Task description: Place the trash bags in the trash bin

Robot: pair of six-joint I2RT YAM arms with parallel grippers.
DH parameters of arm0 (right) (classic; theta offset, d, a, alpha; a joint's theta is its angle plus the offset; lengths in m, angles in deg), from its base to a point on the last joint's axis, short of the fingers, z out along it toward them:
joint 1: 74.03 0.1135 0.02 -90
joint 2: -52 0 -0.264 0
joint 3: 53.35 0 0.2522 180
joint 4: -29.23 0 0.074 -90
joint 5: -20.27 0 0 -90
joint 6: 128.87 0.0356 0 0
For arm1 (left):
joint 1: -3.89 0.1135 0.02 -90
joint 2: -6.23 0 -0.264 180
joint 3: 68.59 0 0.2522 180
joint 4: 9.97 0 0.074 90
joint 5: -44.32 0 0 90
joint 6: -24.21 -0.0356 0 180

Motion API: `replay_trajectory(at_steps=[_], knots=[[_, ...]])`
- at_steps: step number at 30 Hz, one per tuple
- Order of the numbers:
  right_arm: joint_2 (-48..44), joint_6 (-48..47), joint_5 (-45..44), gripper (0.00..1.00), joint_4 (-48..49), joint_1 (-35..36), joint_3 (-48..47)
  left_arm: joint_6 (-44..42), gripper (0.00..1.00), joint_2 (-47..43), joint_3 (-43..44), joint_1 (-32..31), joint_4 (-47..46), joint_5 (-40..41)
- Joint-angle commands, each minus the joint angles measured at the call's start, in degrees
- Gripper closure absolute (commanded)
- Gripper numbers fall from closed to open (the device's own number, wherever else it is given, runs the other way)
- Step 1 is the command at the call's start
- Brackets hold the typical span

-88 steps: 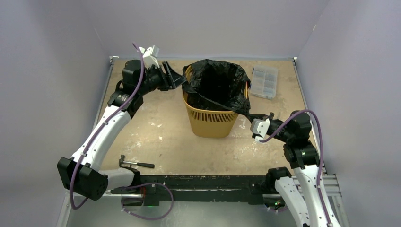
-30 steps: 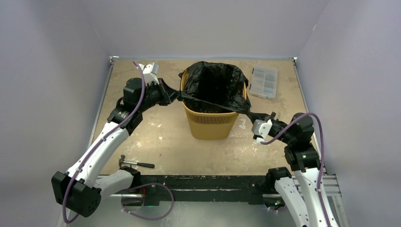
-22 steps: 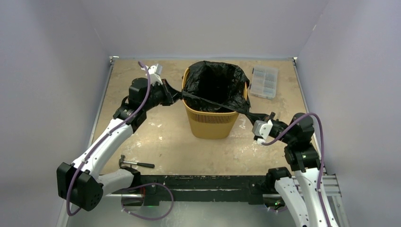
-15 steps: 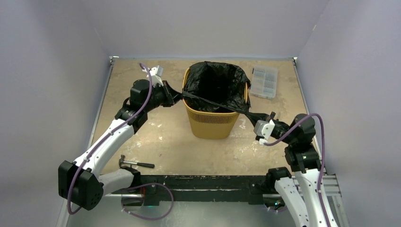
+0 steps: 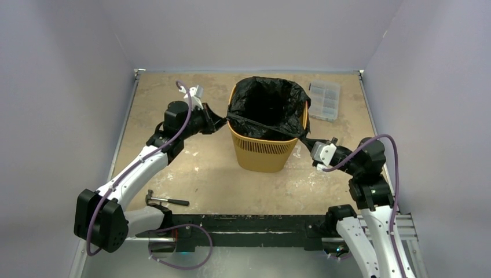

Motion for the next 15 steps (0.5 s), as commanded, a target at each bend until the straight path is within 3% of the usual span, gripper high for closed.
replay_trajectory(at_steps=[1, 7, 13, 14, 15], knots=[[-0.3, 1.5, 0.4, 1.00, -5.7, -0.2, -2.0, -2.2, 1.00, 2.8, -2.7, 0.2, 5.2, 1.9], [0.4, 3.0, -0.1, 1.00, -5.3, -0.3, -0.7, -1.7, 1.00, 4.1, -4.9, 0.2, 2.7, 1.1], [0.6, 6.3, 0.1, 0.89, -4.4, -0.2, -3.7, -1.9, 1.00, 4.8, -6.1, 0.1, 1.3, 1.1], [0.2, 7.7, 0.1, 0.82, -3.5, -0.2, -4.0, -1.7, 1.00, 4.6, -5.9, 0.1, 1.2, 0.8], [-0.4, 8.5, 0.1, 0.65, -2.8, -0.2, -4.1, -1.7, 1.00, 4.3, -5.4, 0.1, 1.2, 0.7]])
